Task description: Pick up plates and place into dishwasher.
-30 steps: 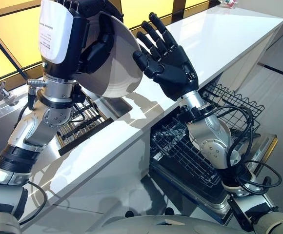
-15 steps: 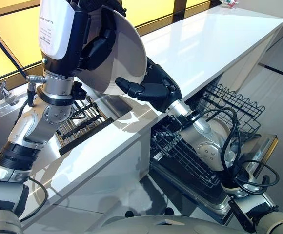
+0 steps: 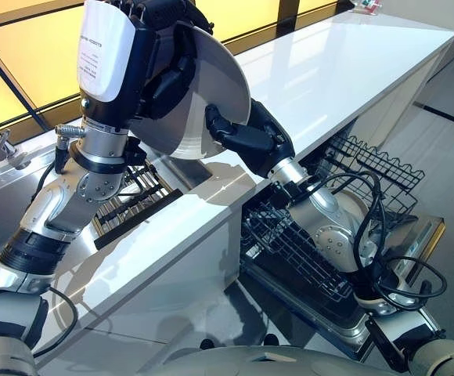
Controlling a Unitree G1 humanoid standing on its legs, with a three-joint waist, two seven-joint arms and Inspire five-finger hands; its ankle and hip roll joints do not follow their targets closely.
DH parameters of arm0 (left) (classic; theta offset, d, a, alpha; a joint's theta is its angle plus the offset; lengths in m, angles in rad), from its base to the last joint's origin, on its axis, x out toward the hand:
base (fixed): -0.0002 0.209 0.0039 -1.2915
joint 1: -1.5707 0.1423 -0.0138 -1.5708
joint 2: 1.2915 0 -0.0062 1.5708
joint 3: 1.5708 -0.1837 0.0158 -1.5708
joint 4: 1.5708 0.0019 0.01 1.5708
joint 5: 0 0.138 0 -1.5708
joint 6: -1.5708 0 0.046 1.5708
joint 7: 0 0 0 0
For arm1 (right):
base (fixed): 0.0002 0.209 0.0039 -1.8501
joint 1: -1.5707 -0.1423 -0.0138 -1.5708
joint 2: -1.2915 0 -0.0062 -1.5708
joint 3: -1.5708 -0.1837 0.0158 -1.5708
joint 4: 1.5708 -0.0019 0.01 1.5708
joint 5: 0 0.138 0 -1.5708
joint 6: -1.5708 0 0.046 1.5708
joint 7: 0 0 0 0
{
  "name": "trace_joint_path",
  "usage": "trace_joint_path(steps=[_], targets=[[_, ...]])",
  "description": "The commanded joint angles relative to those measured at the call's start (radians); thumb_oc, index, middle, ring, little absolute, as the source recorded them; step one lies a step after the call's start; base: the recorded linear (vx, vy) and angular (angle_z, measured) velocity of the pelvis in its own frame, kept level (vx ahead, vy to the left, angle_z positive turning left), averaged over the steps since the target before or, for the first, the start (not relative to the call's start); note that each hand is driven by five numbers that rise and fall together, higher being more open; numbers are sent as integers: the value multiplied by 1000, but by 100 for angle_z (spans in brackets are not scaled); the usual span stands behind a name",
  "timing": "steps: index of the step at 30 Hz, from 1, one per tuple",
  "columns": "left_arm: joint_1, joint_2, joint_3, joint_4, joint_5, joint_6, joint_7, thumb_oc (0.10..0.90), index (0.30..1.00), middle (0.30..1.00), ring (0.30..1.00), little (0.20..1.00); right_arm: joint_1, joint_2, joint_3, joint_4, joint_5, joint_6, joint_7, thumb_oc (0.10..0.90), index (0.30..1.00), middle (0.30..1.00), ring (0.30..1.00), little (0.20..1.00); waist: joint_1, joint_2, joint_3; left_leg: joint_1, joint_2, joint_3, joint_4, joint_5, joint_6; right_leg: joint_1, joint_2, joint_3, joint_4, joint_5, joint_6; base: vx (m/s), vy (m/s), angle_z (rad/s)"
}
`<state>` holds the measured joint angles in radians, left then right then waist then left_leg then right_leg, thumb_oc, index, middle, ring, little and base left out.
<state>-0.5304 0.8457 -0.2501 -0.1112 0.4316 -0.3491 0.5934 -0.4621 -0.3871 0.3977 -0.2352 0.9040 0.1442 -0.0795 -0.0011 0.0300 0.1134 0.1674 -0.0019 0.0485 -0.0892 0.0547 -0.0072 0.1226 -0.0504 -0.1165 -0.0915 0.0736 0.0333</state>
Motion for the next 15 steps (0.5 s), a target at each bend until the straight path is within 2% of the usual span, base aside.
trace_joint_path(steps=[1, 13, 14, 15], targets=[[-208, 20, 24, 9, -61, -3, 40, 100, 300, 300, 300, 200, -145, 44, -44, -60, 23, -106, 49, 800, 900, 900, 900, 900, 4, -30, -77, -4, -84, -34, 2, -87, 50, 42, 53, -28, 17, -79, 1, 0, 0, 0], [-223, 6, 13, -1, -68, -20, 29, 100, 300, 300, 300, 200, -164, 53, -38, -54, 19, -103, 38, 800, 900, 900, 900, 900, 6, -30, -78, -6, -85, -37, 2, -87, 50, 42, 53, -29, 16, -79, 1, 0, 0, 0], [-226, 4, 11, -5, -70, -18, 25, 100, 300, 300, 300, 200, -165, 54, -38, -55, 18, -104, 37, 633, 756, 756, 756, 733, 6, -30, -78, -6, -86, -37, 2, -87, 51, 43, 53, -29, 16, -79, 1, 0, 0, 0], [-228, 2, 10, -6, -73, -18, 21, 100, 300, 300, 300, 200, -164, 55, -37, -55, 18, -105, 37, 100, 300, 300, 300, 200, 5, -30, -78, -6, -86, -38, 2, -87, 51, 42, 53, -28, 16, -79, 1, 0, 0, 0]])
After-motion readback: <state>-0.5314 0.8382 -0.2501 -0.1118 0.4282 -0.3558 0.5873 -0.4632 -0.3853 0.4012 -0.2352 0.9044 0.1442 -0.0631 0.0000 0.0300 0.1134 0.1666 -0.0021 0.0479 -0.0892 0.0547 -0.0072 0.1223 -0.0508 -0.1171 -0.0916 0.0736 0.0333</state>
